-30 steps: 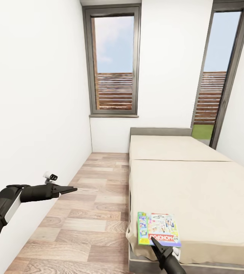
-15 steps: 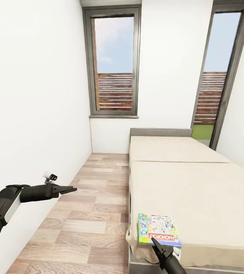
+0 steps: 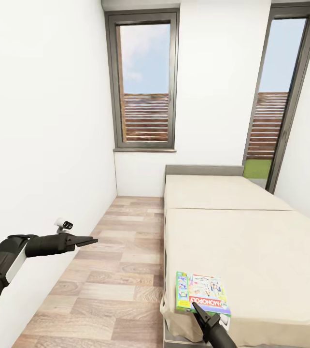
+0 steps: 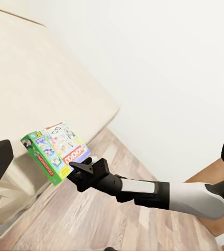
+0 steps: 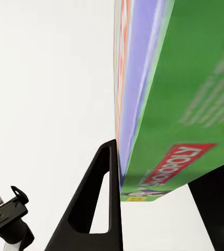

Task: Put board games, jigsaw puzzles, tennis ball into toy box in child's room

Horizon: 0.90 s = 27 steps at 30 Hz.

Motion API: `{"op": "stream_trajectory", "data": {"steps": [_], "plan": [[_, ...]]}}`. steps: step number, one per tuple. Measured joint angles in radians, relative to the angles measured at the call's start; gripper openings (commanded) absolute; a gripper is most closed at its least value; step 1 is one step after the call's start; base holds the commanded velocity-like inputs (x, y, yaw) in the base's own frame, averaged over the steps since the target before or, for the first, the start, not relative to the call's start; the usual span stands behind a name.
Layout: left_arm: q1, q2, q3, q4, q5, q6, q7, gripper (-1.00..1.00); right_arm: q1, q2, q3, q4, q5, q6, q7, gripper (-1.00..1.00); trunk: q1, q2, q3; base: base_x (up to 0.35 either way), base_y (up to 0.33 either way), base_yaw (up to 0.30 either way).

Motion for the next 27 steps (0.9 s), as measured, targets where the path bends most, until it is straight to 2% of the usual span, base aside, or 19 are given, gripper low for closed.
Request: {"op": "stream_trajectory", "data": {"steps": [14, 19, 23, 27], "plan": [[0.0, -0.001, 0.001, 0.0, -0.001, 0.008, 0.0, 1.0, -0.002, 0.0, 0.002, -0.004, 0.006, -0.001, -0.001, -1.0, -0.054, 0.098, 0.044, 0.0, 0.0, 0.0], [0.0, -0.001, 0.001, 0.0, -0.003, 0.009, 0.0, 1.0, -0.004, 0.0, 0.006, -0.044, 0.008, 0.0, -0.023, -1.0, -0.073, 0.133, 0.06, 0.0, 0.0, 0.0], [0.0, -0.001, 0.001, 0.0, -0.003, 0.009, 0.0, 1.0, -0.004, 0.001, 0.024, -0.111, 0.01, 0.004, -0.087, -1.0, -0.088, 0.161, 0.072, 0.0, 0.0, 0.0], [0.0, 0.0, 0.001, 0.0, -0.005, 0.009, 0.0, 1.0, -0.005, -0.001, 0.09, -0.21, 0.012, 0.004, -0.161, -1.0, -0.104, 0.189, 0.085, 0.0, 0.0, 0.0]]}}
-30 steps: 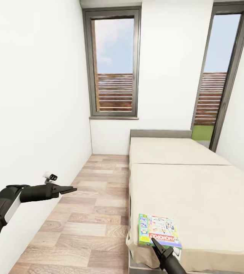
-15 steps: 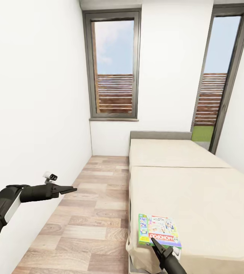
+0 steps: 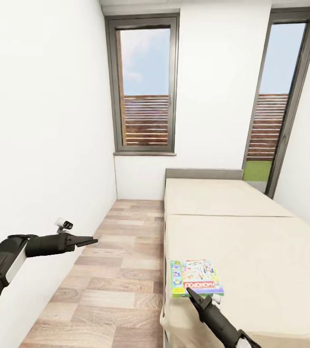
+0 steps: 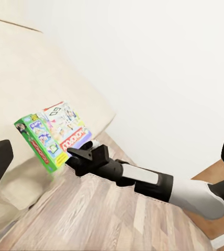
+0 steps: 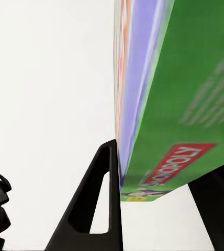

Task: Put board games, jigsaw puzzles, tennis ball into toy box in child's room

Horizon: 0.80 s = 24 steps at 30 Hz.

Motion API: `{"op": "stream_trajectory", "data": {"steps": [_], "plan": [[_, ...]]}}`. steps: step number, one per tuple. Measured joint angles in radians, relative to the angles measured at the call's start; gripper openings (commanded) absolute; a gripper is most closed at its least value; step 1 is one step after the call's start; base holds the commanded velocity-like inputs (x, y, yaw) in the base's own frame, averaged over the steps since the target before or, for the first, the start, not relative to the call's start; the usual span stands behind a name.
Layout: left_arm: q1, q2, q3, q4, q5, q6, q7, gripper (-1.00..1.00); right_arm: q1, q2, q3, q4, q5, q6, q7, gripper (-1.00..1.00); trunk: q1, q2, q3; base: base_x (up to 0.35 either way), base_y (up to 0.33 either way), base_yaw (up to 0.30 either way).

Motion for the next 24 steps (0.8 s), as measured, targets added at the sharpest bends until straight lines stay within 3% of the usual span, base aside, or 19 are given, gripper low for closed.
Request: {"op": "stream_trajectory", "data": {"steps": [5, 9, 11, 16, 24], "plan": [[0.0, 0.007, 0.001, 0.0, 0.001, -0.002, 0.0, 1.0, 0.0, -0.012, 0.079, -0.098, 0.002, 0.003, -0.035, -1.0, -0.019, 0.035, 0.016, 0.0, 0.0, 0.0], [0.0, 0.006, 0.0, 0.0, 0.003, -0.002, 0.0, 1.0, 0.0, -0.023, 0.103, -0.166, 0.001, 0.01, -0.04, -1.0, -0.035, 0.063, 0.028, 0.0, 0.0, 0.0], [0.0, 0.004, -0.001, 0.0, 0.003, -0.001, 0.0, 1.0, 0.0, -0.025, 0.108, -0.191, 0.004, 0.019, -0.041, -1.0, -0.042, 0.077, 0.034, 0.0, 0.0, 0.0], [0.0, 0.001, -0.001, 0.0, 0.0, 0.001, 0.0, 1.0, 0.002, -0.047, 0.119, -0.283, 0.036, 0.147, -0.041, -1.0, -0.061, 0.112, 0.05, 0.0, 0.0, 0.0], [0.0, 0.003, -0.001, -0.004, 0.004, 0.003, 0.0, 1.0, 0.016, -0.054, 0.124, -0.418, 0.062, 0.199, -0.043, -1.0, -0.092, 0.168, 0.075, 0.0, 0.0, 0.0]]}}
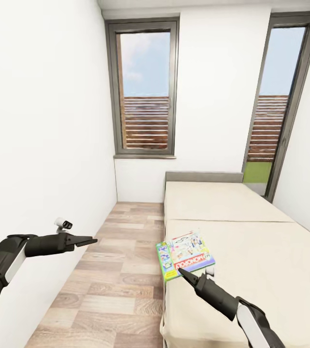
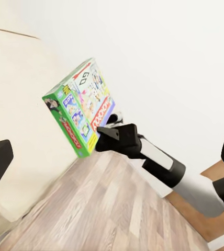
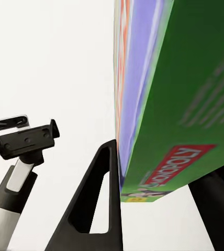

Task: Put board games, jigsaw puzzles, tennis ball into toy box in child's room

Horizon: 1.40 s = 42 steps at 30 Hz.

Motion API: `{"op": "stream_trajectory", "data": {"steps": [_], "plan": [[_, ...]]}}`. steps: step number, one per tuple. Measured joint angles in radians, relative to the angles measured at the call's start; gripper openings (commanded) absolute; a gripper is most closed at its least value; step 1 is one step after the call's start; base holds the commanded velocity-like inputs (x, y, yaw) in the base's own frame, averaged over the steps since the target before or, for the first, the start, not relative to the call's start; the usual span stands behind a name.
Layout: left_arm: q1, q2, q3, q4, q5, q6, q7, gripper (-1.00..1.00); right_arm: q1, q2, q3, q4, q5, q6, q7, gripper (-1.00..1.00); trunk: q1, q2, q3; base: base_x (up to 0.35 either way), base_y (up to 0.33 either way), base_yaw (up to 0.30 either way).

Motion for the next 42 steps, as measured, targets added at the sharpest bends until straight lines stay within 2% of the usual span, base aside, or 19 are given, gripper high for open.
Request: {"op": "stream_trajectory", "data": {"steps": [10, 37, 39, 42], "plan": [[0.0, -0.004, -0.007, -0.01, -0.006, 0.069, 0.001, 1.0, 0.002, -0.013, 0.0, -0.045, 0.002, 0.025, 0.008, -1.0, -0.038, 0.07, 0.031, 0.0, 0.0, 0.0], [0.0, -0.005, -0.011, -0.016, -0.007, 0.075, 0.001, 1.0, 0.0, -0.018, -0.011, -0.055, 0.005, 0.034, 0.007, -1.0, -0.142, 0.259, 0.116, 0.0, 0.0, 0.0], [0.0, -0.005, -0.011, -0.015, -0.007, 0.075, 0.001, 1.0, 0.0, -0.023, -0.013, -0.055, 0.005, 0.035, 0.005, -1.0, -0.15, 0.273, 0.122, 0.0, 0.0, 0.0], [0.0, -0.005, -0.011, -0.016, -0.007, 0.075, 0.001, 1.0, 0.0, -0.052, -0.013, -0.072, 0.001, 0.037, 0.0, -1.0, -0.161, 0.294, 0.132, 0.0, 0.0, 0.0]]}}
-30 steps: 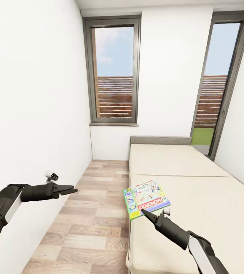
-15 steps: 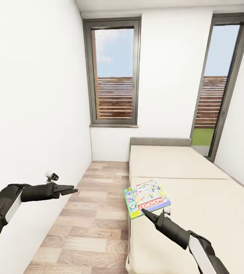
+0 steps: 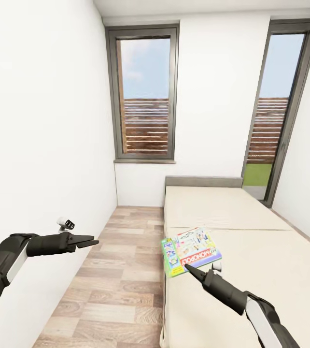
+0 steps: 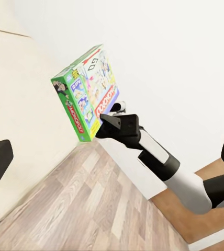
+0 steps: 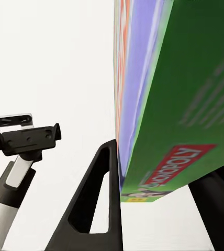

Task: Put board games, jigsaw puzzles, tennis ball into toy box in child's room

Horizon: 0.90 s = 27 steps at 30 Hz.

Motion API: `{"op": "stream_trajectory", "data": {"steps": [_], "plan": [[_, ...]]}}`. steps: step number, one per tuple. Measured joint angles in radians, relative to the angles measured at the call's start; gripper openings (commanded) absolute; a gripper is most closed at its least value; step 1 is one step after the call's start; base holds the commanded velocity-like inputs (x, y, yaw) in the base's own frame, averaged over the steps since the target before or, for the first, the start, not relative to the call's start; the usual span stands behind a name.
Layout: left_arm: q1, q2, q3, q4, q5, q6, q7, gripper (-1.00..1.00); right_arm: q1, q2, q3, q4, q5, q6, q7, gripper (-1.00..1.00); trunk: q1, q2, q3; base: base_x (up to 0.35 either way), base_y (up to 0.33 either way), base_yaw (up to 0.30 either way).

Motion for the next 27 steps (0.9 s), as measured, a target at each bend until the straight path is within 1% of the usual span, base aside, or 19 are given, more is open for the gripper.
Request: {"op": "stream_trajectory", "data": {"steps": [1, 2, 4, 8, 12, 19, 21, 23, 27], "plan": [[0.0, 0.0, 0.0, 0.0, 0.0, 0.0, 0.0, 1.0, 0.0, -0.017, 0.0, -0.022, -0.003, 0.001, -0.005, -1.0, -0.004, 0.007, 0.003, 0.0, 0.0, 0.0], [0.0, 0.0, 0.0, 0.0, 0.0, 0.0, 0.0, 1.0, 0.0, -0.027, 0.0, -0.032, -0.001, 0.001, -0.007, -1.0, -0.008, 0.014, 0.006, 0.0, 0.0, 0.0], [0.0, -0.001, -0.001, 0.0, 0.0, 0.0, 0.0, 1.0, -0.001, -0.039, 0.0, -0.043, -0.007, 0.003, -0.007, -1.0, -0.015, 0.028, 0.013, 0.0, 0.0, 0.0], [0.0, -0.001, -0.002, 0.0, 0.0, 0.001, 0.0, 1.0, -0.001, -0.05, -0.001, -0.057, -0.009, 0.003, -0.008, -1.0, -0.031, 0.056, 0.025, 0.0, 0.0, 0.0], [0.0, -0.002, -0.005, 0.0, 0.0, 0.001, 0.0, 1.0, -0.001, -0.053, -0.001, -0.064, -0.011, 0.004, -0.008, -1.0, -0.046, 0.084, 0.037, 0.0, 0.0, -0.046], [0.0, -0.006, -0.006, 0.0, 0.0, 0.001, 0.0, 1.0, -0.001, -0.055, -0.004, -0.068, -0.012, 0.016, -0.009, -1.0, -0.073, 0.133, 0.058, 0.0, 0.0, -0.217], [0.0, -0.008, -0.006, 0.0, 0.0, 0.002, 0.0, 1.0, -0.001, -0.056, -0.017, -0.069, -0.012, 0.027, -0.009, -1.0, -0.081, 0.147, 0.064, 0.0, 0.0, -0.264], [0.0, -0.01, -0.006, 0.0, 0.0, 0.002, 0.0, 1.0, -0.001, -0.055, -0.049, -0.069, -0.015, 0.034, -0.009, -1.0, -0.088, 0.161, 0.07, 0.0, 0.0, -0.272], [0.0, -0.011, -0.006, 0.0, -0.001, 0.002, 0.0, 1.0, -0.001, -0.055, -0.073, -0.069, -0.012, 0.044, -0.009, -1.0, -0.104, 0.189, 0.082, 0.0, 0.0, -0.275]]}}
